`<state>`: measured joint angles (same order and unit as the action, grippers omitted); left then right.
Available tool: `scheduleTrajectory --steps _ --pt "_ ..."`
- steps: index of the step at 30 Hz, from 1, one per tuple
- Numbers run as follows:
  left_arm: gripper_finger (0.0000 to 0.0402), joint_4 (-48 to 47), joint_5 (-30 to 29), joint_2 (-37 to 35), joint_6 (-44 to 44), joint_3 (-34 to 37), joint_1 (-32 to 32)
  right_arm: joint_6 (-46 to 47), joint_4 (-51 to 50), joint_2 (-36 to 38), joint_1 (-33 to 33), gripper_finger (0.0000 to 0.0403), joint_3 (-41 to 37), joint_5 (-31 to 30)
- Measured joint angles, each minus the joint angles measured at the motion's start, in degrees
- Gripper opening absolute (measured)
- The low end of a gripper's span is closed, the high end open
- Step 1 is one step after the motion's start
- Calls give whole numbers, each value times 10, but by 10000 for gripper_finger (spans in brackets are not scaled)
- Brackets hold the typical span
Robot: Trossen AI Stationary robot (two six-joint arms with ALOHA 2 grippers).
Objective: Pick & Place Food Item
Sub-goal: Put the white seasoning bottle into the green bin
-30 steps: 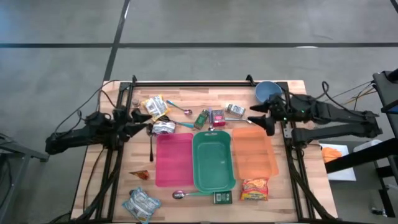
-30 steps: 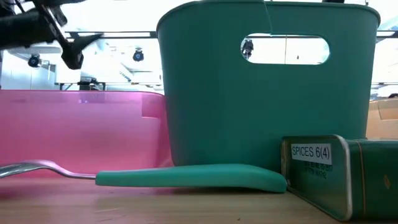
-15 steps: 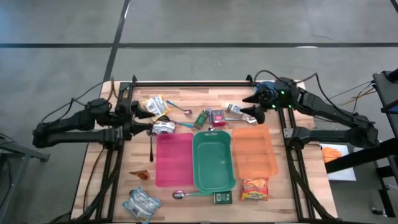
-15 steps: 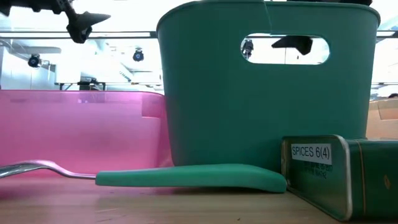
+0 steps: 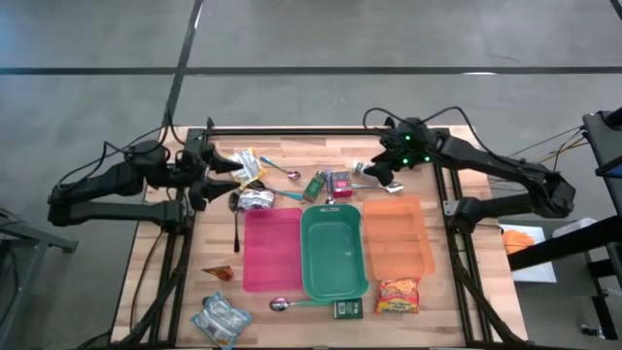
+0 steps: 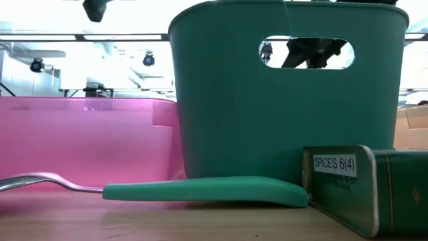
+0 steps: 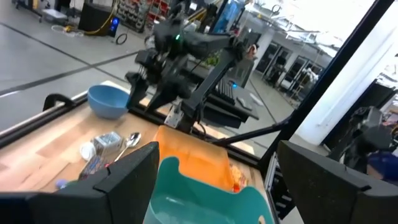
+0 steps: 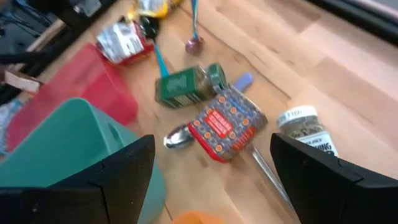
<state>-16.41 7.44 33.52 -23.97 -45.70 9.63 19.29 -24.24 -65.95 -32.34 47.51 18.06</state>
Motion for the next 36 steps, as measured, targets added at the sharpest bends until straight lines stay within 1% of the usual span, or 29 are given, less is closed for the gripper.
scheduleTrajectory --steps 6,11,13,16,19,22,27,30,36 --pt "330 2 -10 0 4 -1 0 -8 -39 -48 -6 314 33 0" --pt "330 2 -91 1 15 -1 0 -44 -102 -104 -15 314 88 -6" --pt "330 3 -121 1 15 -1 0 -63 -131 -129 -17 314 114 -18" --pt "330 3 -144 1 10 -1 0 -85 -186 -167 -17 314 155 -41" --pt "330 3 -149 1 1 -1 0 -102 -244 -204 -19 314 192 -65" --pt "330 3 -150 1 -1 -1 0 -119 -279 -236 -19 314 216 -82" --pt "330 3 -150 1 -5 0 0 -156 -274 -282 -25 313 224 -82" --pt "330 3 -150 1 -5 0 0 -174 -274 -311 -26 313 222 -96" --pt "330 3 -150 1 -7 0 0 -219 -267 -342 -26 312 205 -166"
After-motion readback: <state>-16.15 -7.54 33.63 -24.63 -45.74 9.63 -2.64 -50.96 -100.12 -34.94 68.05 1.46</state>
